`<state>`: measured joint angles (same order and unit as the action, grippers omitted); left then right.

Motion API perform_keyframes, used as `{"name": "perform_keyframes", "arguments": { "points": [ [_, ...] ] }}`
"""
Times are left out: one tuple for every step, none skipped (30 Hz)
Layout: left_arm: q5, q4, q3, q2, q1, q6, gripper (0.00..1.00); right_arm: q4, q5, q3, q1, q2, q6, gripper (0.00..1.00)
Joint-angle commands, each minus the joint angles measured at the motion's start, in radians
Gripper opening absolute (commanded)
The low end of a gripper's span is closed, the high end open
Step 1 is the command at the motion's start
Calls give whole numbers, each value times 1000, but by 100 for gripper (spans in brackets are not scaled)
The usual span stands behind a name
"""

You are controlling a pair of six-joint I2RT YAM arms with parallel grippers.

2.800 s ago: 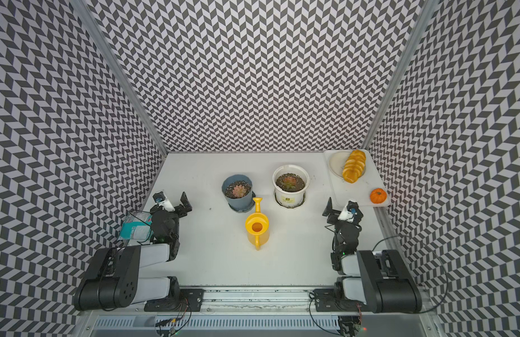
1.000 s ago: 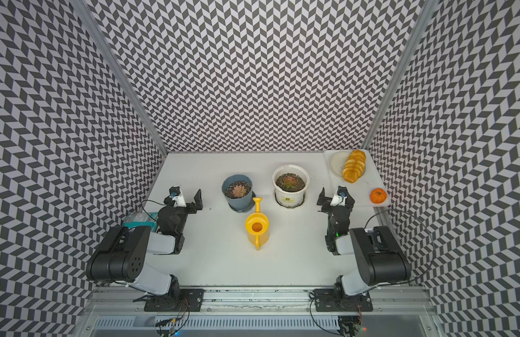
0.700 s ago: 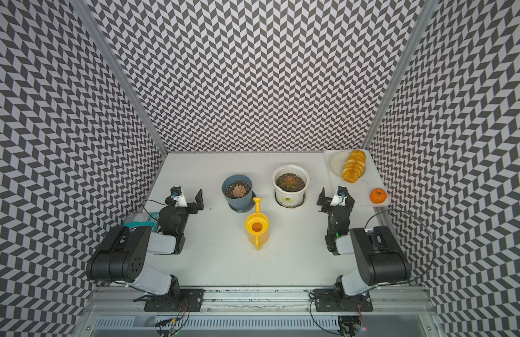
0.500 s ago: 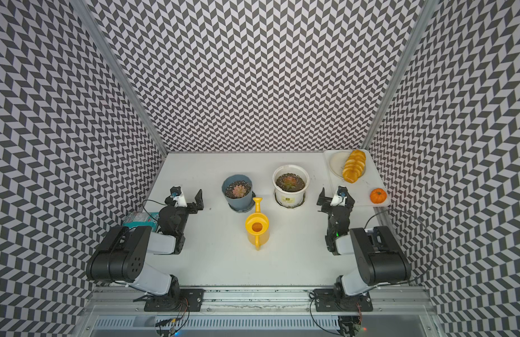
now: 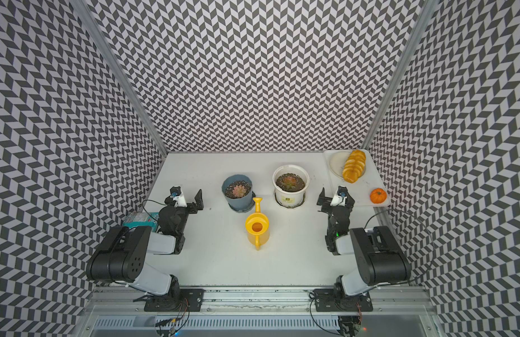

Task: Water the succulent around the soil edge
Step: Reset both arms

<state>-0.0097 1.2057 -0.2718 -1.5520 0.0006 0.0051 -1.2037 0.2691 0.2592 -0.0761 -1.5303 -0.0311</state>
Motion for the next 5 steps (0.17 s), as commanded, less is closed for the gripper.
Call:
{"name": "perform_keyframes", "arguments": {
  "points": [
    [10, 3, -3, 0, 7, -6, 100, -32, 7, -3, 1, 2, -8, 100],
    [10, 3, -4, -1, 7, -6, 100, -31, 7, -3, 0, 2, -7, 100],
    [9, 2, -3, 0, 7, -7, 100, -32, 7, -3, 0, 2, -8, 100],
    [9, 2, -3, 1, 7, -6, 100, -33, 7, -4, 1, 2, -8, 100],
    [8, 5, -1, 1, 7, -6, 100, -32, 7, -4, 0, 2, -8, 100]
  ]
}}
